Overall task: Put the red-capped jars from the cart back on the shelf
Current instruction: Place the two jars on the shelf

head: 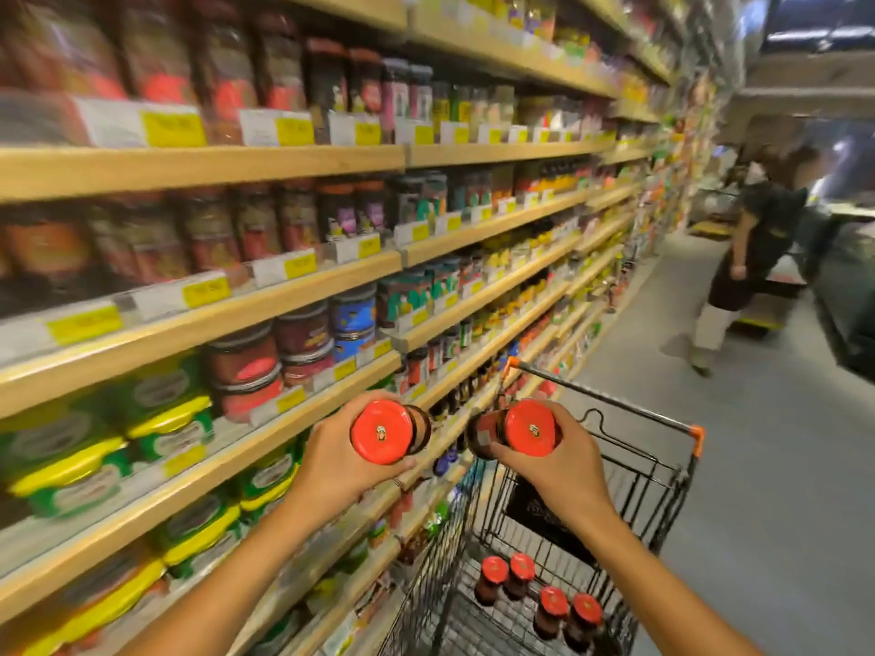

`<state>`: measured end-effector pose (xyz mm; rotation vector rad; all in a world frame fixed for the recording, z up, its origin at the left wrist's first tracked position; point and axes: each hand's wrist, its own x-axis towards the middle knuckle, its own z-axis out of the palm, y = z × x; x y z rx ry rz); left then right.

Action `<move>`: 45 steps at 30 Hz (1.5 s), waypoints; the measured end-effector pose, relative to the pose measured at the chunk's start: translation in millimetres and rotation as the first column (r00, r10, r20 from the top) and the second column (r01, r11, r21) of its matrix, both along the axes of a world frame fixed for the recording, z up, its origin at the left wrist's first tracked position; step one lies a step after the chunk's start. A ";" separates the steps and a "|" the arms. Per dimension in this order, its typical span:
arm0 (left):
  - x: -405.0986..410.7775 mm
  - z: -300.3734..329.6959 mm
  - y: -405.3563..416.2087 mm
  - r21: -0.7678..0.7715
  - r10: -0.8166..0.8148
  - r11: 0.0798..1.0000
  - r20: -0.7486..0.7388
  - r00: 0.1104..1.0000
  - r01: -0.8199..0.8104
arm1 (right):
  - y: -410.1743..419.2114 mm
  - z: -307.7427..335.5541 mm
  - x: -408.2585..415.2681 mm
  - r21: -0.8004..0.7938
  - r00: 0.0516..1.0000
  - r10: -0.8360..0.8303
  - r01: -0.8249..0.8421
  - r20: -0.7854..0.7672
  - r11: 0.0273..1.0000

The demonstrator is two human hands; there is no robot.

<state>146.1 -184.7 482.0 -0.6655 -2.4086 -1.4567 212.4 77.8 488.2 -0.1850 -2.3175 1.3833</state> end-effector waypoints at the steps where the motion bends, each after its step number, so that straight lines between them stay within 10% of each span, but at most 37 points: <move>1: 8.9 7.2 -3.5 0.004 0.027 1.000 -0.014 1.000 -0.027 | -0.2 4.9 3.6 0.001 0.999 0.031 -0.031 -0.011 1.000; 19: 159.7 66.9 -95.5 -0.003 0.467 0.882 -0.122 0.876 -0.471 | -92.2 62.2 19.4 0.075 0.838 0.514 -0.510 -0.182 0.857; 45: 235.0 150.8 -283.8 0.044 0.658 0.737 -0.273 0.701 -0.675 | -302.5 147.9 31.9 0.100 0.648 0.650 -0.674 -0.398 0.732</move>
